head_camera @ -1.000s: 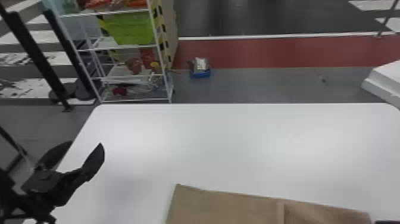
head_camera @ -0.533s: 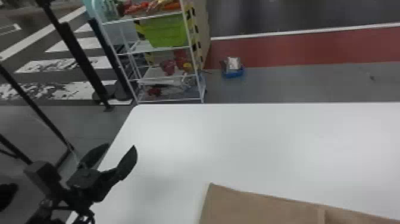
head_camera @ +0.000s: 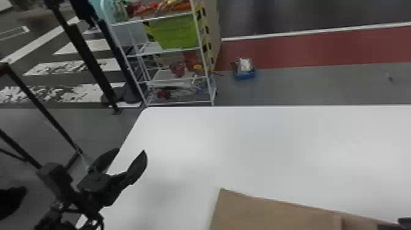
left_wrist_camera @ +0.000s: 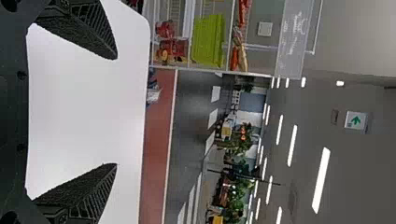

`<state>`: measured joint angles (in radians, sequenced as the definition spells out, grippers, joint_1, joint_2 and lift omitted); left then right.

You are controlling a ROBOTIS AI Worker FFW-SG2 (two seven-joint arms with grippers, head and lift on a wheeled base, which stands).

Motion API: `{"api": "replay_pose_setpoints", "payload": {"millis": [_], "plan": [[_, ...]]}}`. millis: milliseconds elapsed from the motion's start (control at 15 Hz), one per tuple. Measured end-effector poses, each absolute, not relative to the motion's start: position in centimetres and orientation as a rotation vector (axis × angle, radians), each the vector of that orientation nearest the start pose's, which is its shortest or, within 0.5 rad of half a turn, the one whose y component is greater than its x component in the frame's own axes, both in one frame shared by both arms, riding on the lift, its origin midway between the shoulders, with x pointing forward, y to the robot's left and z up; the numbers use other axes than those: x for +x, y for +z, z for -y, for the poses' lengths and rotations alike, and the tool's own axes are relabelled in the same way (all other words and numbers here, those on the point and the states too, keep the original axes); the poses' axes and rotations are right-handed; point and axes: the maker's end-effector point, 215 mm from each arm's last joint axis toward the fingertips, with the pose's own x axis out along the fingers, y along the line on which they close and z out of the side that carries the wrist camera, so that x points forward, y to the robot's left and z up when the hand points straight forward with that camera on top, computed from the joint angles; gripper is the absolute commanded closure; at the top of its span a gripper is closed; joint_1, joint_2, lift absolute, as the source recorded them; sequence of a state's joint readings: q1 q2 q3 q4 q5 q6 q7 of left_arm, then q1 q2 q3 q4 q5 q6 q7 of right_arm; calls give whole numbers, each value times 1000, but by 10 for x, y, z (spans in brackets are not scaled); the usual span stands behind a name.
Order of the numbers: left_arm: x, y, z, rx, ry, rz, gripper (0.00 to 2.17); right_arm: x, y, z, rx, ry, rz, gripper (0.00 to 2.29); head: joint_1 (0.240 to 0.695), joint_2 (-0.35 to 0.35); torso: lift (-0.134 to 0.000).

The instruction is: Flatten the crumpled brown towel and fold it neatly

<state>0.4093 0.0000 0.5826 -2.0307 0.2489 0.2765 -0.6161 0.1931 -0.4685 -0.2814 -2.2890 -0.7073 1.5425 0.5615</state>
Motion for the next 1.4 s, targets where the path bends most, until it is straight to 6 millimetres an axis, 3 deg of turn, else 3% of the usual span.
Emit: {"api": "replay_pose_setpoints", "payload": {"millis": [333, 667, 867, 1400], "plan": [[419, -340, -405, -119, -114, -127, 66, 335, -364, 183, 323, 810, -979, 289, 695, 325, -124], [412, -351, -406, -172, -161, -184, 66, 306, -404, 172, 373, 807, -1096, 289, 695, 350, -124], [409, -355, -409, -192, -170, -204, 73, 296, -417, 163, 403, 818, -1137, 346, 695, 350, -124], [403, -352, -415, -209, -182, -196, 76, 304, -430, 142, 365, 831, -1167, 404, 695, 350, -124]]}}
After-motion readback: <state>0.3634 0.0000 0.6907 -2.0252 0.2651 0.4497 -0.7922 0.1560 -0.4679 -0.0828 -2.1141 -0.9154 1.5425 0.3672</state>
